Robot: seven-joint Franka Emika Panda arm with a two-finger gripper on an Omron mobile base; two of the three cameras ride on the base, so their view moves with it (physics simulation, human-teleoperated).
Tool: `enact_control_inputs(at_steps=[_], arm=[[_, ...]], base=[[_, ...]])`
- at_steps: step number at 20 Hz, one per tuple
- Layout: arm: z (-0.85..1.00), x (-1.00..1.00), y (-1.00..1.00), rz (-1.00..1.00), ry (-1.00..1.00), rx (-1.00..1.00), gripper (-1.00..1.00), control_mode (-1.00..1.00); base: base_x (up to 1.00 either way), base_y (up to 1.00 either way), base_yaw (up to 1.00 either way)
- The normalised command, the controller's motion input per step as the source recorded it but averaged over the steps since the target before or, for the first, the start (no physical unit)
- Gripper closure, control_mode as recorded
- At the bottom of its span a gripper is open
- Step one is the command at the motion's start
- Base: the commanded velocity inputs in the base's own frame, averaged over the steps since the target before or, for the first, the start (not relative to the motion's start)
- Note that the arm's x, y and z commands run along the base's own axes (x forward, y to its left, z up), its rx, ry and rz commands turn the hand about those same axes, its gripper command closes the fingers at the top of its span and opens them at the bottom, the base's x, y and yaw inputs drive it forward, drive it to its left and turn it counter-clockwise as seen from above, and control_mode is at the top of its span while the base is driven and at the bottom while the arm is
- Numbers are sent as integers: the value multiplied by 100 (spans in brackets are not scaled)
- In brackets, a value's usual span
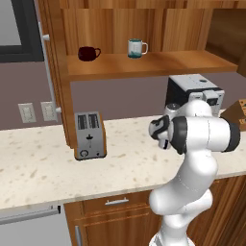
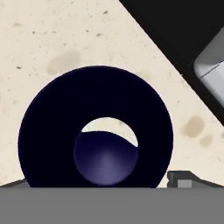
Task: Pick the mug on the counter and place it in the cabinet with the handle facing the right, like the mugs already inside.
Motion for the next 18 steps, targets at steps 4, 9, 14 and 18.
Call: enact_control_inputs(at_steps=[4, 9, 14, 18], arm=[[-16, 13, 0, 0, 0, 0, 100, -100], [-2, 6, 0, 0, -4, 0, 100, -100], [1, 0, 20, -1, 0, 0, 100, -100], [23, -5, 42, 0, -11, -2, 100, -100]], base=[[0, 0, 0], [0, 0, 0], [0, 0, 0], [0, 0, 0]])
